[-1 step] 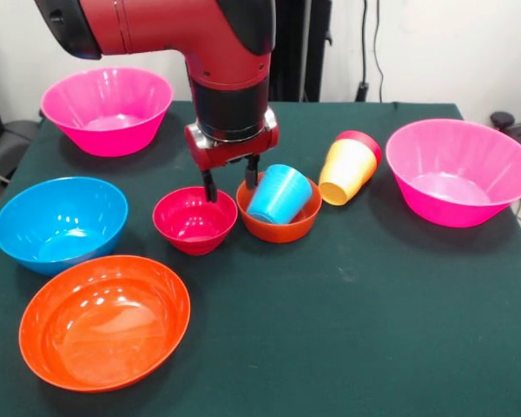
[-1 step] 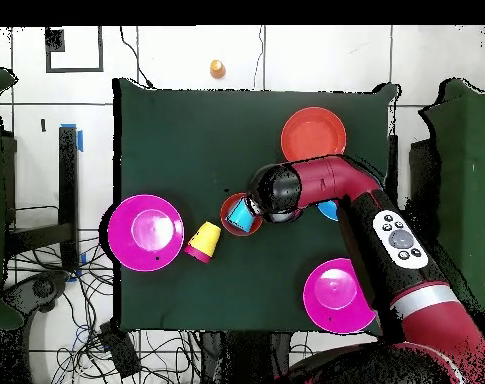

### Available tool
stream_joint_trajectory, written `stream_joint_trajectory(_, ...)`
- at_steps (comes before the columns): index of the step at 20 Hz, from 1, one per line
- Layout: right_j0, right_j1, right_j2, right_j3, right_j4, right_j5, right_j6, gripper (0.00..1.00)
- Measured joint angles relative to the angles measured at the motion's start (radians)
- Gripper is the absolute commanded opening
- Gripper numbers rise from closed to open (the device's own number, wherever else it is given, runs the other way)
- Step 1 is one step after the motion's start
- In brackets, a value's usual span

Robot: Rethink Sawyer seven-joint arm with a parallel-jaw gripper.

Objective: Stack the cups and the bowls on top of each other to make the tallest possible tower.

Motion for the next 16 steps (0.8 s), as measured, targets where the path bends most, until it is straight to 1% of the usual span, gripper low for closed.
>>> stream_joint_trajectory(7,0.006,0.029,-0.007,-0.048,-0.004,0.000,0.000,1.00)
stream_joint_trajectory(10,0.006,0.054,-0.008,-0.069,-0.005,0.000,0.000,1.00)
stream_joint_trajectory(13,0.007,0.069,-0.011,-0.075,-0.005,0.000,0.000,1.00)
stream_joint_trajectory(16,0.007,0.066,-0.015,-0.074,-0.003,0.000,0.000,1.00)
